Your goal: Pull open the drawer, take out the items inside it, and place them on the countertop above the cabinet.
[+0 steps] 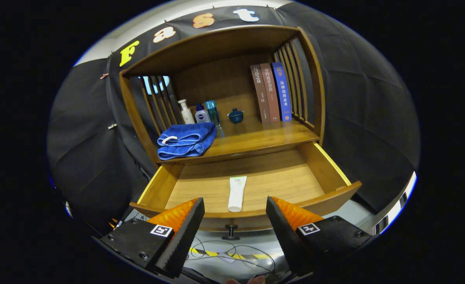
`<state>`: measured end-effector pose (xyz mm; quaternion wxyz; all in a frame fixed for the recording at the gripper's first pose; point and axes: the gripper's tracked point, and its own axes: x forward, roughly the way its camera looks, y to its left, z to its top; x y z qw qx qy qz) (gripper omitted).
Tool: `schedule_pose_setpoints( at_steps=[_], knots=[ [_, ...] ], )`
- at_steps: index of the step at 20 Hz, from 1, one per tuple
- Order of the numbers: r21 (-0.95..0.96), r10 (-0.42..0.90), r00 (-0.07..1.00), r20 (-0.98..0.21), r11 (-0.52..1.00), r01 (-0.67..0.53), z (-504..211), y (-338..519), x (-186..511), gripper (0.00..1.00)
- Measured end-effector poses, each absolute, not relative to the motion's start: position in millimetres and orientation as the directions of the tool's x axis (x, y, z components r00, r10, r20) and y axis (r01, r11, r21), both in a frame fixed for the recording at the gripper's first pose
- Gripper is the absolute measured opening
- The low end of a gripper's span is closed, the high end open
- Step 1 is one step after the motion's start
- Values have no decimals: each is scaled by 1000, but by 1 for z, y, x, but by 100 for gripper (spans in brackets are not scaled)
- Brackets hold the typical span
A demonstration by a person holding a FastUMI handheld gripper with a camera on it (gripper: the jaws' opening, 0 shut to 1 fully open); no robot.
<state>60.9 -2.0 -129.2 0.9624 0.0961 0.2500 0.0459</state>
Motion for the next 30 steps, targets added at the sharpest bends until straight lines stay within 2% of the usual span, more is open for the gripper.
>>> schedule_pose_setpoints(
  at_steps=[8,18,23,27,30],
  knots=[
    [217,207,576,-791,975,-52,-190,18,146,100],
    [100,109,373,-922,994,-44,-277,30,196,100],
    [82,87,299,-950,996,-30,-302,36,198,79],
    [75,81,263,-961,997,-32,-312,38,192,77],
    [57,66,252,-966,998,-41,-313,35,194,55]
  ],
)
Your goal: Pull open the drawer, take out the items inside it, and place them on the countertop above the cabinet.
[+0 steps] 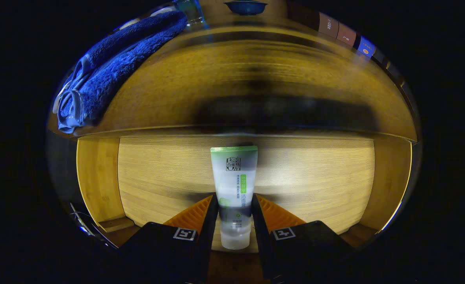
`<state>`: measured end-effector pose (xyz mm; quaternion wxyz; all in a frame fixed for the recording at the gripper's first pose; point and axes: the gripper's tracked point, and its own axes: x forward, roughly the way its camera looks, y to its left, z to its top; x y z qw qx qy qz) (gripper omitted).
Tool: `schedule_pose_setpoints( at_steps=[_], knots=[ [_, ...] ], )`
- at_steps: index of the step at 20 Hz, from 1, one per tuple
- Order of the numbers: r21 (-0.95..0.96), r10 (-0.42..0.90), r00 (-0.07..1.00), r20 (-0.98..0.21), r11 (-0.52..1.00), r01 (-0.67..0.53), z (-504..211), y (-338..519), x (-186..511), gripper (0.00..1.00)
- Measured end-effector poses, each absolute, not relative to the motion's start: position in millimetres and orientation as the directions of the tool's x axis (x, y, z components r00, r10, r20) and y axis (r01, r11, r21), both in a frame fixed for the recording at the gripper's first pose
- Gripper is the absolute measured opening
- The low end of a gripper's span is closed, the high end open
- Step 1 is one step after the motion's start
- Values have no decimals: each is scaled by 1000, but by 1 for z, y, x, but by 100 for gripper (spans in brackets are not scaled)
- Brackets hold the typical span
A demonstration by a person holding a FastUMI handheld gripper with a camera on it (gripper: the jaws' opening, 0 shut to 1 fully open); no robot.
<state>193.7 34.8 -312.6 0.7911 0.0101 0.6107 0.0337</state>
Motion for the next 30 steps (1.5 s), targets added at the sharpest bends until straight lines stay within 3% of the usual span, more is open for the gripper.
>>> schedule_pose_setpoints(
  at_steps=[4,10,19,30],
  knots=[
    [30,40,272,-961,999,-43,-310,30,193,33],
    [76,86,316,-945,996,-45,-290,27,180,33],
    [176,201,459,-866,980,-96,-195,28,161,33],
    [116,140,548,-825,990,-79,-131,25,266,33]
  ],
)
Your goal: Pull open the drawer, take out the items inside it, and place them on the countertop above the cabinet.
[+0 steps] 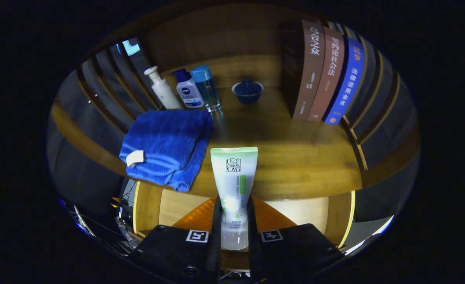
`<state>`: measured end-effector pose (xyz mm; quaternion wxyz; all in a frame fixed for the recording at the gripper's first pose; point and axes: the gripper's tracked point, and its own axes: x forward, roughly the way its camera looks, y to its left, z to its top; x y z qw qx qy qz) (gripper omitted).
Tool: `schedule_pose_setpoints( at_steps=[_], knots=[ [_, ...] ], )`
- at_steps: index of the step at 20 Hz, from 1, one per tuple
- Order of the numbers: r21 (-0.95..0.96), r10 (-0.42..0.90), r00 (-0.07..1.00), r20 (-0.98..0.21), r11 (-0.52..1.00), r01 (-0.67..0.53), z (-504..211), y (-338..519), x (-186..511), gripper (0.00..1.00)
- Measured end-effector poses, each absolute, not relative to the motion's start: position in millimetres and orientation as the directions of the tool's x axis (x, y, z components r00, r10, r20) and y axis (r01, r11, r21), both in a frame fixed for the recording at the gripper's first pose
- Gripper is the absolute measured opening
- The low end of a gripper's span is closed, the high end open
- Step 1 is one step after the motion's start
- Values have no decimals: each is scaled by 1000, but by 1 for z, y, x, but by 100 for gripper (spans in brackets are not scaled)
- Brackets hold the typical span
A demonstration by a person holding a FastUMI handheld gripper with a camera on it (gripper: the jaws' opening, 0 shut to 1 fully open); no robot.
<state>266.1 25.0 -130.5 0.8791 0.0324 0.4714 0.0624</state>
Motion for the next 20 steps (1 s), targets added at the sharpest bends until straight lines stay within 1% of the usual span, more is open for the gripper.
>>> schedule_pose_setpoints(
  at_steps=[6,9,11,15,17,19,20],
  knots=[
    [104,106,520,-847,994,-34,-146,28,323,33],
    [89,93,500,-861,996,-32,-160,26,336,33],
    [92,88,501,-861,996,-16,-165,28,342,33],
    [81,82,507,-858,996,-24,-167,28,348,33],
    [95,92,505,-858,995,-20,-166,30,347,38],
    [101,96,525,-846,995,-20,-161,31,350,46],
    [99,96,542,-835,995,-24,-157,30,352,57]
  ],
)
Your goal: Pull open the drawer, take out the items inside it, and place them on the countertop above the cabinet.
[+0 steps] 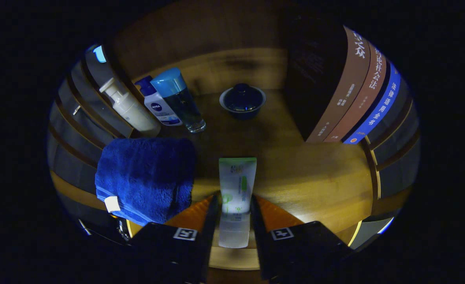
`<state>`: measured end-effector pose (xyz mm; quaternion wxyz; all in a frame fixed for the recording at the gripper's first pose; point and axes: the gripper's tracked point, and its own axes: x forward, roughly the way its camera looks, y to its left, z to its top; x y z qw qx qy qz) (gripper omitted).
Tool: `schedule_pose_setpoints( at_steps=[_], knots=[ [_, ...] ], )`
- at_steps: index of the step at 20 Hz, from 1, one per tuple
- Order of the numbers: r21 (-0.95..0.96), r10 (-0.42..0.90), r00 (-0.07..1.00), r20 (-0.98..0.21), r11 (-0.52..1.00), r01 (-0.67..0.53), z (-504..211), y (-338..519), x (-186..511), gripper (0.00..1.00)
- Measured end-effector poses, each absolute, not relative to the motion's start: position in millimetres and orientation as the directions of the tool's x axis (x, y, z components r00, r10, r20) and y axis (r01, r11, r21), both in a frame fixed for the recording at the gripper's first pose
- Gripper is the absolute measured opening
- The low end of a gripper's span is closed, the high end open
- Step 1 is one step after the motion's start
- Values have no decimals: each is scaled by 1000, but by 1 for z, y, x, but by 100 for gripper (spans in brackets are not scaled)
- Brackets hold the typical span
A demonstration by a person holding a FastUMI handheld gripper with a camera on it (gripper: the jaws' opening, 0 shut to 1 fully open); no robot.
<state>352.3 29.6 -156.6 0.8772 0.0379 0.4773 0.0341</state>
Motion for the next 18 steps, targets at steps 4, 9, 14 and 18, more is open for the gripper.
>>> schedule_pose_setpoints(
  at_steps=[4,9,14,18],
  knots=[
    [89,87,579,-811,996,-25,-146,29,350,100],
    [86,81,629,-773,996,-22,-125,27,339,100],
    [90,87,716,-692,995,-34,-91,31,314,100],
    [103,106,778,-619,993,-53,-67,35,283,100]
  ],
)
